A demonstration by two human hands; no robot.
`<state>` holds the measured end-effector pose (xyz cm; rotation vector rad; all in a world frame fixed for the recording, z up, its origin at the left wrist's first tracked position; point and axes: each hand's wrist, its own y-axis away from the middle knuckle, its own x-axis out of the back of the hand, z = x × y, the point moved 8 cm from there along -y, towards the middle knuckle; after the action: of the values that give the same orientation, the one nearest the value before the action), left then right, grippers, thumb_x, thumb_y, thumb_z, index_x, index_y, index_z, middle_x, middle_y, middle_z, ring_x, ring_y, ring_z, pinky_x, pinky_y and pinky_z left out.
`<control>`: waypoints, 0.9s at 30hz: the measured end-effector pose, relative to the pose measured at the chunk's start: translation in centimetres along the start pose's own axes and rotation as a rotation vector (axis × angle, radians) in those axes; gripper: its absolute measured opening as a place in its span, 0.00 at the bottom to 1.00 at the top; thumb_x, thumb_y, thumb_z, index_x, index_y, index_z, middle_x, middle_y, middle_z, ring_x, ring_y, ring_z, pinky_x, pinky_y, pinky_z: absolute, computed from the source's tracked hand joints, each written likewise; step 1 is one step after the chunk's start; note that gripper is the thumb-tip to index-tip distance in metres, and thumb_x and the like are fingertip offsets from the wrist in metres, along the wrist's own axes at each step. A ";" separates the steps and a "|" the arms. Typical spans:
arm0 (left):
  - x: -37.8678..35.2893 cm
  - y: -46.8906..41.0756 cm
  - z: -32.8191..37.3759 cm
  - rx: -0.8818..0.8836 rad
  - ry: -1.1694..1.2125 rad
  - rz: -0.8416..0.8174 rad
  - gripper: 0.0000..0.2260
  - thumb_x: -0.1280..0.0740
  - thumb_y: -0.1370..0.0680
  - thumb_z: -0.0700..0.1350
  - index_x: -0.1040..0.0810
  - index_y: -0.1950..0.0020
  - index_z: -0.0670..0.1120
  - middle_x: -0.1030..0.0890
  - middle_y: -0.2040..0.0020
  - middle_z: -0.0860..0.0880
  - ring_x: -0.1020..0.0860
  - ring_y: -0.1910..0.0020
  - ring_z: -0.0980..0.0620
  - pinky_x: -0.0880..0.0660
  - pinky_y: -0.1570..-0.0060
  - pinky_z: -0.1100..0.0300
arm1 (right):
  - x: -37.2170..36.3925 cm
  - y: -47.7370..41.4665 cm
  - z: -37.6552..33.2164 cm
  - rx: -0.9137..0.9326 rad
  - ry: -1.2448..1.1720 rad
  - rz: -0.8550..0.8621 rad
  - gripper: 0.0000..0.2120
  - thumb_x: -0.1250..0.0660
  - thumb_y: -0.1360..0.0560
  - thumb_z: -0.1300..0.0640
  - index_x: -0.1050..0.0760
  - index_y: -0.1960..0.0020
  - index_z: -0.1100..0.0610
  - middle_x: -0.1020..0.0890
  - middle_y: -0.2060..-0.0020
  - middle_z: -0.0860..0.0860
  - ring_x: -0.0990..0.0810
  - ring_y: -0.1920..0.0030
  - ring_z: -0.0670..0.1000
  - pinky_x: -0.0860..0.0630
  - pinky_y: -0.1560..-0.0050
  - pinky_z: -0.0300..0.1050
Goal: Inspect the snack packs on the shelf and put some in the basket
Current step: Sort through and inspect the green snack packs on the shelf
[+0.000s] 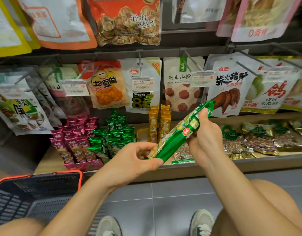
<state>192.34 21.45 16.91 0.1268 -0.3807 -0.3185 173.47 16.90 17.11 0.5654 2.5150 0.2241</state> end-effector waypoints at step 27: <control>6.0 0.5 0.5 -0.080 0.121 0.322 0.27 0.41 0.20 0.61 0.24 0.66 0.39 0.27 0.74 0.49 0.31 0.79 0.57 0.37 0.79 0.69 | -6.6 8.4 3.1 0.737 1.204 -0.843 0.19 0.55 0.21 0.36 0.34 0.57 0.46 0.27 0.71 0.44 0.27 0.68 0.46 0.38 0.71 0.41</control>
<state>197.59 19.87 19.56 0.0050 -0.2625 -0.0080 183.06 21.67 19.96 -0.6726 3.6727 -0.9916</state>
